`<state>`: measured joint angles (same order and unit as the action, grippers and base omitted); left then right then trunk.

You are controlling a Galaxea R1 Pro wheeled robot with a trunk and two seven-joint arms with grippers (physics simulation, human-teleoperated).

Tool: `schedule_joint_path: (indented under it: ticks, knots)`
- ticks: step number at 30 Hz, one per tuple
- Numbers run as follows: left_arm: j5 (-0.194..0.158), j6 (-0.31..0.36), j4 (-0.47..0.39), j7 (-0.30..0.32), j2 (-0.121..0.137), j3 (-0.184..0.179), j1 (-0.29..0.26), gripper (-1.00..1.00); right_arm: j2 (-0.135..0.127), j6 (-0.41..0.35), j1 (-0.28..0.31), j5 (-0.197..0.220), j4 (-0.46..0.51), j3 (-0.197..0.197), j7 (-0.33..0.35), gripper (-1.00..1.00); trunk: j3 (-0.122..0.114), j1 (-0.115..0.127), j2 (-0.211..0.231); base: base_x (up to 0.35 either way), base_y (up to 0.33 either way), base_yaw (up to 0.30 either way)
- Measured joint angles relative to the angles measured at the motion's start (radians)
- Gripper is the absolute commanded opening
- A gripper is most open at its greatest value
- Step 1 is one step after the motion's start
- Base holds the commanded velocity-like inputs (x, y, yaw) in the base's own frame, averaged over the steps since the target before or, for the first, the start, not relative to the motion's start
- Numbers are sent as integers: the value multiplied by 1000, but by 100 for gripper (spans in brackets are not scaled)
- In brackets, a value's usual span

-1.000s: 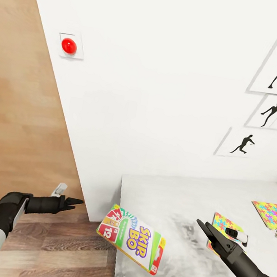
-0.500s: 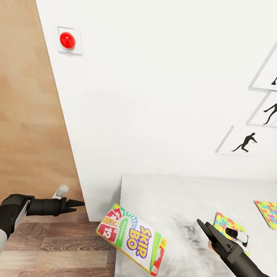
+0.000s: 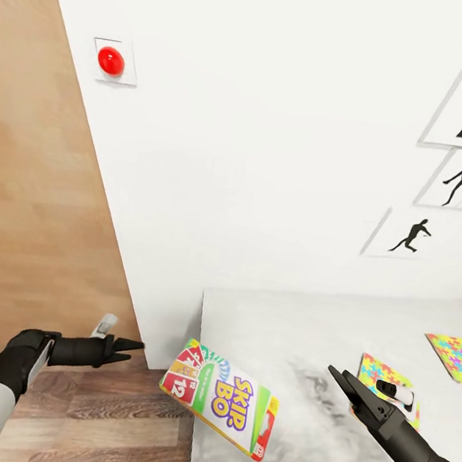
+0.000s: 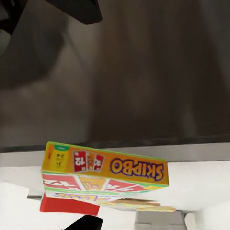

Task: Put all the toys in the child's room - the three board games (two on the bed and one on the table), the two jigsaw puzzles on the table, and the tennis ball on the table - inside the toy box on the table in the child's room.

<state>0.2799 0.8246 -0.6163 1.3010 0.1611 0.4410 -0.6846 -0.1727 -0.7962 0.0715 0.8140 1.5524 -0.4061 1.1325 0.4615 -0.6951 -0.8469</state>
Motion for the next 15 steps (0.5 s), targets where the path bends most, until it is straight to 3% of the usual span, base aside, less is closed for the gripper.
schedule_joint_path:
  ticks: [15]
  knots:
    - [5, -1, 5, -3, -49, -1, 1, 100, 1, 0, 0, 0, 0, 0, -1, 100, 3, -4, -7, 0, 0, 0]
